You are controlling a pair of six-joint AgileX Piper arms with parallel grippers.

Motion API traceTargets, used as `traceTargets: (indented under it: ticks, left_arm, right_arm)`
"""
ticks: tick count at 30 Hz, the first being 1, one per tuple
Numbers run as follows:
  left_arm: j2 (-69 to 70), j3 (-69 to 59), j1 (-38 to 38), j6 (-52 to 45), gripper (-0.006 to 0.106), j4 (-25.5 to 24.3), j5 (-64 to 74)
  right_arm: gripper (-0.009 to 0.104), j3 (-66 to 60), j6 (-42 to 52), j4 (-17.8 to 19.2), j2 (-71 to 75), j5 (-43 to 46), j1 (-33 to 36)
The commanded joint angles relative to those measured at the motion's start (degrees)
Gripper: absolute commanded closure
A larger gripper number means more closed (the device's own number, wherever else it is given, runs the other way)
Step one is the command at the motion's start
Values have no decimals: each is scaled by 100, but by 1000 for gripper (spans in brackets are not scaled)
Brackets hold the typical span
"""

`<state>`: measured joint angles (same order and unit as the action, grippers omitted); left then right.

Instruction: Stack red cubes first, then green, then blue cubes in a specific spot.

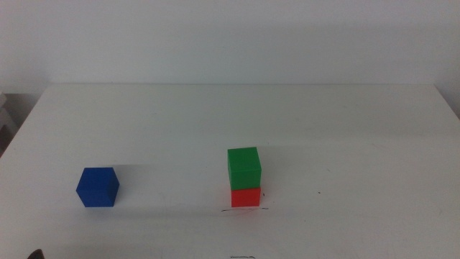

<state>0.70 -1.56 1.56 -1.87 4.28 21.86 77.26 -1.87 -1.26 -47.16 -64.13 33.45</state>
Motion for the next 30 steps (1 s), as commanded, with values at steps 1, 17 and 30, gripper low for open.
traceTargets:
  ticks: [1,17,30]
  left_arm:
    - [-23,43,48,11,10,54,-509]
    - [-3172,2879,80,5,10,87,-56]
    - [-5151,5972,80,-29,10,-216,4250]
  right_arm:
    - [8,106,73,69,12,379,-34]
    - [8,106,73,69,12,379,-34]
    - [8,106,73,69,12,379,-34]
